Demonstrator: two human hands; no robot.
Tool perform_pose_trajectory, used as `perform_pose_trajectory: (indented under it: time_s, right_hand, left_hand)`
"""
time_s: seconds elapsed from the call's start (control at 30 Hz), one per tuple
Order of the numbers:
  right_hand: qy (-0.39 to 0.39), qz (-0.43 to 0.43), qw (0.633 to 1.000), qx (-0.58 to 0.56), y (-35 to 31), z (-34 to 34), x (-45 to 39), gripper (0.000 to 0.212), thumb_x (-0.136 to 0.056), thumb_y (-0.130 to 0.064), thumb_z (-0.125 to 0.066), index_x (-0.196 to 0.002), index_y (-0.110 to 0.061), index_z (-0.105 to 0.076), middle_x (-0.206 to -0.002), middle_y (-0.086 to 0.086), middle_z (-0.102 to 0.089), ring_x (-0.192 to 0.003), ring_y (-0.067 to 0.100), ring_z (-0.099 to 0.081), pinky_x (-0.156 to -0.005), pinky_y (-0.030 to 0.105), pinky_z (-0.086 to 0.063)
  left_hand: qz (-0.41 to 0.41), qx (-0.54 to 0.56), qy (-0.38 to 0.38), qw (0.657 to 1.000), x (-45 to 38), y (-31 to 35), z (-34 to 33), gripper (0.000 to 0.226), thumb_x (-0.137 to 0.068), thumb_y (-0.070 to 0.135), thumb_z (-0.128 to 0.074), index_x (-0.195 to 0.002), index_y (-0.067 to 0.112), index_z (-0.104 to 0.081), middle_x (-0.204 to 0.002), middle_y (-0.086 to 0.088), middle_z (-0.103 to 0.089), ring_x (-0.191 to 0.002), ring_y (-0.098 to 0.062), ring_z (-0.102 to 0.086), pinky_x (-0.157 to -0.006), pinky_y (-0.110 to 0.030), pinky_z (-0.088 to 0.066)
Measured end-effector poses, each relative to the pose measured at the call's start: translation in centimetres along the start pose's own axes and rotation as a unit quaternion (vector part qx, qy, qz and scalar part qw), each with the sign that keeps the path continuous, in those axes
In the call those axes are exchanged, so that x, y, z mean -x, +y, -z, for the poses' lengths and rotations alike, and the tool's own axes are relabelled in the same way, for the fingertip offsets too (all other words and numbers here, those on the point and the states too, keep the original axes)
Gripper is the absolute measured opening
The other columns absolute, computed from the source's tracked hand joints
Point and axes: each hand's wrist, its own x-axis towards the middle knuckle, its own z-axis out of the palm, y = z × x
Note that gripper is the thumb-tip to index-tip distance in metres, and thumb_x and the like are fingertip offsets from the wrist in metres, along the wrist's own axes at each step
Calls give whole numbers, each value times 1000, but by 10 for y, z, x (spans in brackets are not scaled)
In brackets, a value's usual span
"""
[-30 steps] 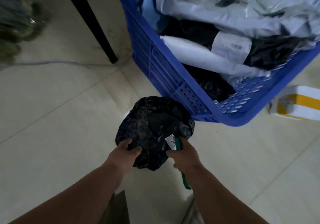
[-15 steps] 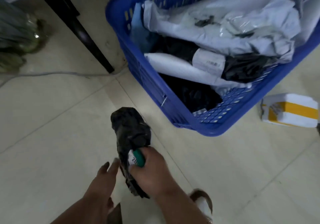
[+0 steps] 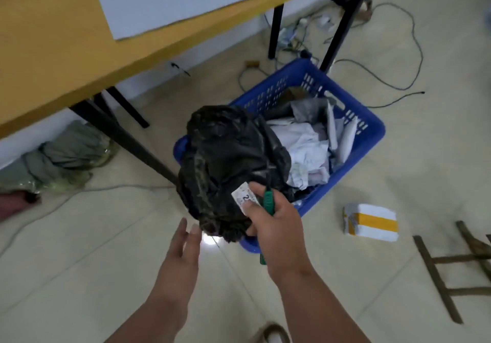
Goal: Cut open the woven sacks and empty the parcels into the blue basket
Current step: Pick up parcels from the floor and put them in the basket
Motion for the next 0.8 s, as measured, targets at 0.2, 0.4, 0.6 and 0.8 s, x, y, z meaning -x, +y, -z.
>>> perform_pose_trajectory:
  time_s: [0.2,0.4,0.6,0.8]
  right_hand:
    - [13,-105,993,51,9,47,-26,37,-91,-15,-58,-126,-28,-58,-92,5,-65,-49,13,-52,-47,20,-43]
    - [21,-215,973,77,43,75,-26,15,-84,-13,-63,-96,-19,-56,-84,12,-61,-63,25,-56,-52,29,-42]
    - [90,-240,963,81,50,128,-68,8,-85,-11,-60,-86,-16,-54,-83,13,-63,-56,22,-61,-54,33,-47]
    - [149,-246,955,73,75,205,-112,15,-88,-22,-54,-81,-9,-58,-71,6,-64,-64,29,-69,-71,45,-55]
  left_hand:
    - [-19,-22,-40,999,14,20,-48,65,-87,64,-49,-146,51,-24,-150,11,-38,-133,-19,-44,-111,-44,-35]
    - [26,-151,-56,987,9,20,-89,67,-92,57,-45,-151,36,-22,-150,1,-42,-130,-24,-47,-91,-29,-35]
    - [25,-251,-106,962,-8,48,-146,62,-97,52,-41,-151,32,-21,-150,0,-41,-124,-21,-49,-88,-26,-35]
    - [22,-308,-154,939,-26,45,-228,46,-98,44,-46,-140,25,-45,-138,-1,-53,-121,-21,-53,-96,-28,-40]
